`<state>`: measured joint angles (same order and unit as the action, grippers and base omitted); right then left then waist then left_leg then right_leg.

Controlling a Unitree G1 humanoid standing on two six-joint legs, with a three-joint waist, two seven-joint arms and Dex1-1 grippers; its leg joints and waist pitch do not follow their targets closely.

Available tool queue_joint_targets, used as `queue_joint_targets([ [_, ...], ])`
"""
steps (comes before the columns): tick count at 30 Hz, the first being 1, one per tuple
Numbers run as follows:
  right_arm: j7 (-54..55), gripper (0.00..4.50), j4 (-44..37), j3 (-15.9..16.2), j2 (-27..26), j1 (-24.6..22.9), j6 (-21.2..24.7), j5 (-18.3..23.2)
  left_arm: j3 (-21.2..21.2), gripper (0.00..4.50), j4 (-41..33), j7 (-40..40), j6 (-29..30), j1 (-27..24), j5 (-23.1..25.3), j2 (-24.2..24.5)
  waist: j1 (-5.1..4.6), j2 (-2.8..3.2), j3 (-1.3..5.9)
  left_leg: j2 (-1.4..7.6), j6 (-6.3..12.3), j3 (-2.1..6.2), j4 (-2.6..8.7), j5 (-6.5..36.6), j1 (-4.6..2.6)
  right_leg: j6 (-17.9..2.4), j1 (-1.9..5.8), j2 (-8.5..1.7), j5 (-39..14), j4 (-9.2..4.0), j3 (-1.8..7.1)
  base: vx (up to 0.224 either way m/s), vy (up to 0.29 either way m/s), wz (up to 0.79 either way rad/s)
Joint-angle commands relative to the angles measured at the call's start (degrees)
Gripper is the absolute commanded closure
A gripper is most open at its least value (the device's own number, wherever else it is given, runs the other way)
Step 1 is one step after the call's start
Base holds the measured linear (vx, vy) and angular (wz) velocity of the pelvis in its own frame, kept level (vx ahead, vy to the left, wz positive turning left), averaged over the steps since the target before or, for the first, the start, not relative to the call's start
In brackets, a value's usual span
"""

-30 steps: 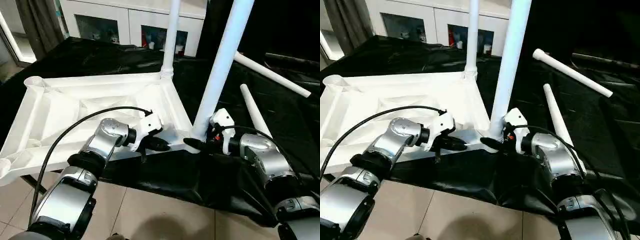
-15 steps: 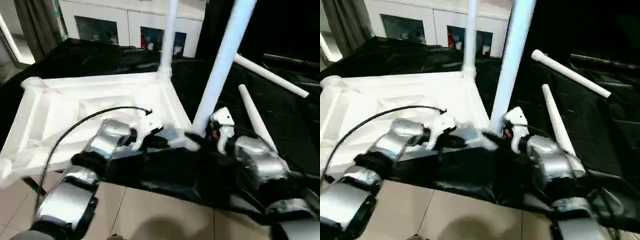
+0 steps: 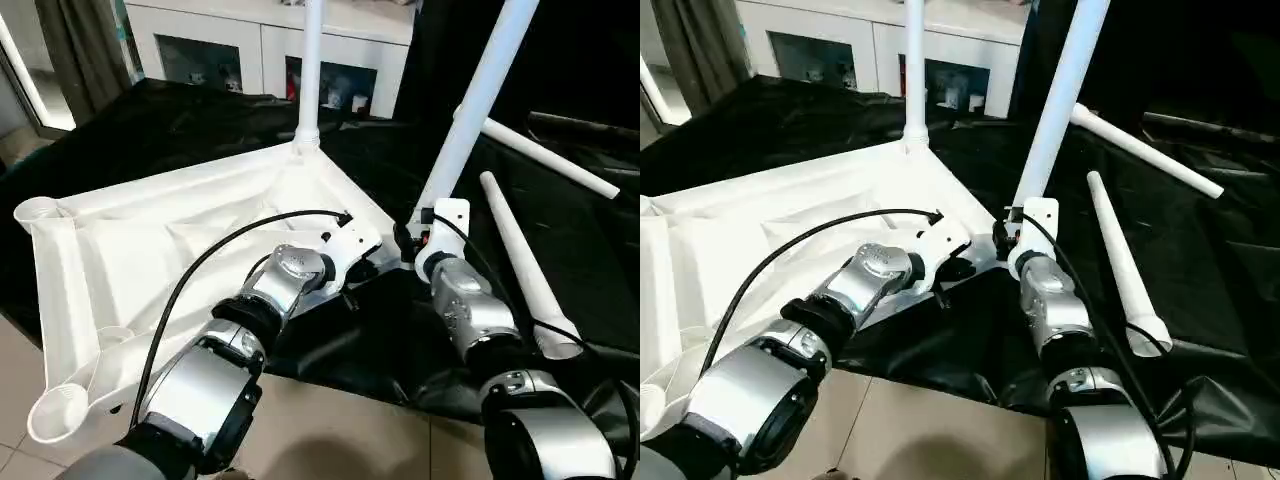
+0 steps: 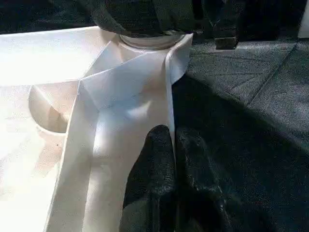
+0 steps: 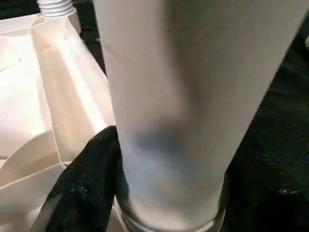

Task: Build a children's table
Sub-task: Rotate leg to tighten, then rotate table base

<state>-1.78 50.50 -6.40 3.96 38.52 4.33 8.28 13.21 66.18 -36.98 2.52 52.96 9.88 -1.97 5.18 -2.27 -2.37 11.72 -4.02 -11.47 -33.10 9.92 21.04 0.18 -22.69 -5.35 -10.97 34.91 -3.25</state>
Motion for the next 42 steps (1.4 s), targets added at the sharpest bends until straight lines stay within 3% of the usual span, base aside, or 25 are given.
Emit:
queue_joint_targets([
  [1, 0.7, 1.12, 3.7, -0.9, -0.8, -1.7, 1.9, 0.0, -1.3, 4.5, -0.3, 2.1, -3.8, 0.9, -1.0, -1.0, -0.29, -0.37, 2.98, 1.32, 0.96, 0.83, 4.12, 15.1, -0.76, -9.1, 1.78, -3.03, -14.9, -5.19, 2.14, 0.0, 0.0, 0.0],
  [7, 0.4, 0.6, 2.8, -1.4, 0.1, -1.4, -0.3, -0.4, -0.8, 4.5, 0.8, 1.0, -6.6, 1.4, -0.4, 0.0, -0.25, -0.38, 2.98, 1.31, 1.3, 0.81, 4.12, 14.9, -0.64, -9.0, 1.78, -3.07, -15.5, -5.29, 2.12, 0.0, 0.0, 0.0],
  [11, -2.1, 0.6, -2.1, -0.3, 1.5, -3.0, -1.4, -0.9, -0.6, 4.5, 1.4, 0.2, -9.6, 1.8, -0.1, 0.4, -0.18, -0.5, 2.97, 1.3, 1.98, 0.78, 4.06, 13.5, -0.47, -9.0, 1.94, -3.04, -14.5, -5.18, 2.11, 0.0, 0.0, 0.0],
  [14, -6.1, 0.6, -12.3, 1.1, 4.0, -7.7, 0.0, -0.7, -1.3, 4.5, 1.3, -1.3, -11.7, 2.3, -0.8, 0.7, 0.26, -0.56, 3.23, 1.37, 3.35, 0.73, 3.76, 10.5, -0.35, -9.6, 2.28, -3.03, -9.2, -4.59, 2.15, 0.0, 0.0, 0.0],
  [16, -6.1, 0.6, -12.3, 1.1, 4.0, -7.7, 0.0, -0.7, -1.3, 4.5, 1.3, -1.3, -11.7, 2.3, -0.8, 0.7, 0.34, -0.59, 3.3, 1.32, 4.47, 0.64, 3.5, 8.2, -0.22, -10.4, 2.37, -2.96, -5.6, -4.16, 2.12, 0.0, 0.0, 0.0],
  [17, -8.0, 0.56, -16.1, 1.5, 5.2, -9.8, 0.5, -0.5, -1.6, 4.22, 1.3, -1.8, -12.5, 2.6, -1.2, 0.7, 0.29, -0.55, 3.34, 1.2, 4.99, 0.65, 3.44, 7.2, 0.0, -11.1, 2.56, -2.99, -4.5, -4.0, 2.03, 0.0, 0.0, 0.0],
  [18, -11.4, 0.56, -21.9, 2.1, 7.0, -12.8, 1.1, 0.3, -2.6, 4.22, 0.8, -2.7, -12.7, 3.1, -2.4, 0.8, 0.58, -0.08, 3.37, 1.28, 5.61, 0.56, 3.25, 6.7, -0.29, -11.3, 2.48, -2.89, -2.8, -3.97, 2.11, 0.0, 0.0, 0.0],
  [20, -13.6, 0.54, -25.6, 2.4, 8.1, -14.8, 1.4, 1.1, -3.3, 4.0, 0.3, -3.3, -12.7, 3.4, -3.2, 0.8, 0.84, -0.12, 3.75, 1.32, 7.04, 0.7, 2.96, 4.0, 0.0, -12.7, 2.89, -2.92, 3.0, -3.11, 2.08, 0.0, 0.0, 0.0],
  [22, -16.7, 0.54, -31.4, 2.5, 9.7, -17.5, 2.5, 2.7, -5.1, 3.82, -0.5, -4.3, -13.1, 4.1, -4.9, 0.9, 0.96, -0.26, 3.62, 1.37, 8.57, 0.66, 2.68, 2.9, 0.12, -14.2, 2.77, -2.73, 7.6, -2.63, 1.83, 0.0, 0.0, 0.0],
  [23, -18.1, 0.54, -33.4, 2.8, 10.4, -18.5, 2.6, 3.1, -5.7, 3.79, -0.8, -4.0, -13.2, 4.5, -5.3, 1.1, 1.03, -0.08, 3.59, 1.39, 8.7, 0.69, 2.67, 3.3, 0.14, -14.2, 2.8, -2.81, 7.2, -2.66, 1.83, 0.0, 0.0, 0.0],
  [26, -20.6, 0.54, -35.9, 3.1, 11.4, -19.6, 2.5, 4.1, -7.1, 3.41, -1.6, -3.0, -12.7, 5.2, -6.4, 1.8, 0.73, -0.35, 3.29, 1.52, 7.86, 0.6, 2.82, 6.6, 0.03, -14.3, 2.61, -3.03, 2.2, -3.22, 1.83, 0.0, 0.0, 0.0],
  [29, -22.5, 0.54, -38.2, 3.5, 12.1, -20.6, 3.1, 4.9, -7.3, 3.29, -2.3, -1.2, -11.4, 5.7, -5.9, 3.3, 0.62, -0.37, 3.02, 1.6, 6.51, 0.7, 3.01, 9.3, -0.05, -13.1, 2.56, -3.0, -3.2, -3.75, 1.92, 0.0, 0.0, 0.0],
  [32, -28.2, 0.54, -43.3, 4.9, 14.8, -23.7, 5.0, 6.7, -8.5, 3.02, -8.0, 2.4, -5.2, 3.8, -4.6, 9.9, 0.3, -0.18, 3.02, 1.67, 5.73, 0.93, 3.19, 9.4, 0.12, -11.7, 2.72, -2.91, -4.3, -3.66, 1.92, 0.0, 0.0, 0.0],
  [33, -30.0, 0.54, -44.8, 4.9, 15.7, -24.8, 6.0, 7.6, -9.4, 2.94, -12.0, 2.0, -2.7, 1.9, -4.7, 12.2, 0.11, -0.45, 2.96, 1.64, 5.42, 1.03, 3.26, 9.2, 0.33, -11.7, 2.95, -2.89, -4.7, -3.5, 1.78, 0.0, 0.0, 0.0],
  [36, -32.7, 0.54, -47.2, 5.1, 17.3, -26.9, 7.6, 9.1, -11.4, 2.8, -22.2, 0.3, 2.9, -3.4, -4.7, 17.0, -0.06, 0.01, 3.13, 1.79, 5.21, 0.92, 3.13, 8.3, -0.04, -12.7, 2.57, -2.73, -3.3, -3.32, 1.88, 0.0, 0.0, 0.0],
  [37, -33.2, 0.54, -47.6, 5.7, 18.4, -28.0, 8.2, 8.1, -13.4, 2.7, -32.5, -0.4, 8.9, -9.7, -2.5, 22.0, -0.2, 0.29, 3.17, 2.16, 5.06, 0.97, 3.16, 6.9, -0.09, -13.8, 2.5, -2.64, -0.2, -2.82, 1.91, 0.0, 0.0, 0.0],
  [38, -33.2, 0.54, -47.6, 5.7, 18.4, -28.0, 8.2, 8.1, -13.4, 2.7, -32.5, -0.4, 8.9, -9.7, -2.5, 22.0, -0.35, 0.49, 3.17, 2.2, 4.96, 0.89, 3.18, 6.3, -0.17, -14.1, 2.34, -2.57, 0.9, -2.71, 1.92, 0.0, 0.0, 0.0],
  [39, -33.1, 0.54, -47.3, 5.9, 18.7, -28.3, 9.0, 7.4, -14.7, 2.7, -38.7, -1.6, 13.5, -13.7, -1.2, 24.8, -0.42, 0.24, 3.07, 1.99, 4.98, 0.66, 3.11, 6.3, -0.25, -14.0, 2.14, -2.29, 0.5, -2.92, 1.93, 0.0, 0.0, 0.0],
  [40, -33.0, 0.54, -47.2, 6.0, 18.8, -28.4, 9.2, 7.1, -15.1, 2.7, -40.6, -2.0, 14.9, -14.9, -0.8, 25.6, -0.45, 0.41, 3.16, 2.24, 4.47, 0.78, 3.22, 6.4, -0.34, -14.2, 2.3, -2.56, 0.3, -2.62, 1.93, 0.0, 0.0, 0.0],
  [42, -31.7, 0.54, -45.9, 6.5, 18.6, -28.0, 9.2, 5.5, -16.1, 2.7, -44.4, -3.1, 18.2, -17.4, 0.2, 27.4, -0.68, 0.59, 2.82, 2.04, 3.52, 0.64, 3.44, 7.8, -0.38, -13.7, 1.91, -2.3, -3.0, -3.11, 1.98, 0.0, 0.0, 0.0],
])
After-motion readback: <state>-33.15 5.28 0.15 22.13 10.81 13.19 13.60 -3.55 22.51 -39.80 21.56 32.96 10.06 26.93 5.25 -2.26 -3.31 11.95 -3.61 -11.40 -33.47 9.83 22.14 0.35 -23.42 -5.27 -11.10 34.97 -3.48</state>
